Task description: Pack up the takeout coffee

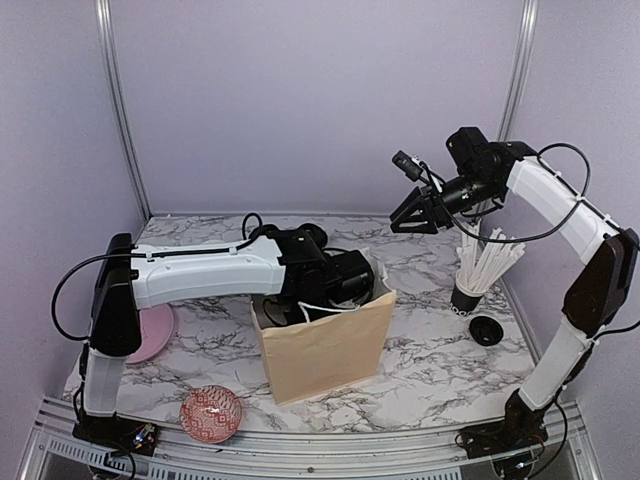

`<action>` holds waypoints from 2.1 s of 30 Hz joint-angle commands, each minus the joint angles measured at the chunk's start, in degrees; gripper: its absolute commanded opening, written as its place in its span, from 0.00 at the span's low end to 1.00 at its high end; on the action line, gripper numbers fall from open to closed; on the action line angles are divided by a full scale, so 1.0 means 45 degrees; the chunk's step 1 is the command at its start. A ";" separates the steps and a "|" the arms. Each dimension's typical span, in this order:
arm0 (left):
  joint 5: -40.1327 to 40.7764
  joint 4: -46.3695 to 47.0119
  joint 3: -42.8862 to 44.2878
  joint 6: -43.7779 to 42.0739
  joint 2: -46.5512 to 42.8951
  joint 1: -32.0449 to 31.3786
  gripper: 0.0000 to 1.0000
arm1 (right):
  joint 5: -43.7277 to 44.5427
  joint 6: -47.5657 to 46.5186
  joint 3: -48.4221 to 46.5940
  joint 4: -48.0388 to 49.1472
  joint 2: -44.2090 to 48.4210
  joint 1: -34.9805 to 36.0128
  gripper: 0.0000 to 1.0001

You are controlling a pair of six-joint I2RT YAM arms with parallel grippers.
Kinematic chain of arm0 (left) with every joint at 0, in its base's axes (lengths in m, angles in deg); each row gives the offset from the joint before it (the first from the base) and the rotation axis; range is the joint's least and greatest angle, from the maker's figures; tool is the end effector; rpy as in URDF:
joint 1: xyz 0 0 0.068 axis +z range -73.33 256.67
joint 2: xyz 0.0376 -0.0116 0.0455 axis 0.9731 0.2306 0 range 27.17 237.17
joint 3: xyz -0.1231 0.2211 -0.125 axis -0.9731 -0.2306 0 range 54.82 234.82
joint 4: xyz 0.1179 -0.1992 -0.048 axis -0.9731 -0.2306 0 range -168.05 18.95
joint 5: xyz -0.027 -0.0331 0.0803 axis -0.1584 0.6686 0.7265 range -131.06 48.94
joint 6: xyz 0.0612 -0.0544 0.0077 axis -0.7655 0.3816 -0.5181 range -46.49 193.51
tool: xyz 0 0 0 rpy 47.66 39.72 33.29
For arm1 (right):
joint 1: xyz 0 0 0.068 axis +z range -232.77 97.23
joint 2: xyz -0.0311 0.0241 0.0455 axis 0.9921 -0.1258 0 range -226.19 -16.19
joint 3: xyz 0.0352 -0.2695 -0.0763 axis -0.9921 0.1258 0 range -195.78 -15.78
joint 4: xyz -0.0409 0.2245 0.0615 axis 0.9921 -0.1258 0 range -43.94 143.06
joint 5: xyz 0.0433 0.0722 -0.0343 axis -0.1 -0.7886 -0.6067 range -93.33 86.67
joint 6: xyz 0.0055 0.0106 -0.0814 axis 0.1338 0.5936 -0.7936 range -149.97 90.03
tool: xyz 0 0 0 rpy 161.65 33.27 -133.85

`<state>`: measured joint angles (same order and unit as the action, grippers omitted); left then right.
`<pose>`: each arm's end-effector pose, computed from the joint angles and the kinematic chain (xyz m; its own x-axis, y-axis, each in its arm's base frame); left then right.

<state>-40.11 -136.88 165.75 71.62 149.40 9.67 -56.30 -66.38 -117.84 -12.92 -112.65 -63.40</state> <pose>0.1667 -0.3898 0.2192 -0.3505 0.9099 -0.2221 0.9310 0.3643 0.0235 0.2827 0.1601 0.3646 -0.3205 -0.4916 -0.8097 -0.9471 0.1807 0.2652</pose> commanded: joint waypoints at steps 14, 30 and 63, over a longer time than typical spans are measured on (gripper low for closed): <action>-0.0051 0.0316 0.0953 -0.0191 -0.1815 0.0011 0.70 | 0.0220 -0.0227 -0.0001 -0.0043 0.0398 0.0070 0.49; 0.0192 0.0978 0.3995 -0.0917 -0.3206 -0.0013 0.75 | -0.0342 -0.1298 -0.0083 -0.0569 0.0633 0.0084 0.50; 0.3307 0.3816 -0.4577 0.2001 -0.9569 0.1081 0.72 | 0.3451 -0.2875 -0.3133 -0.1122 -0.2271 0.5101 0.15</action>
<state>-27.43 -122.98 146.39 79.27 109.49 13.40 -42.03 -78.40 -127.28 -14.95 -121.33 -40.40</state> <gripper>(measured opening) 0.717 0.286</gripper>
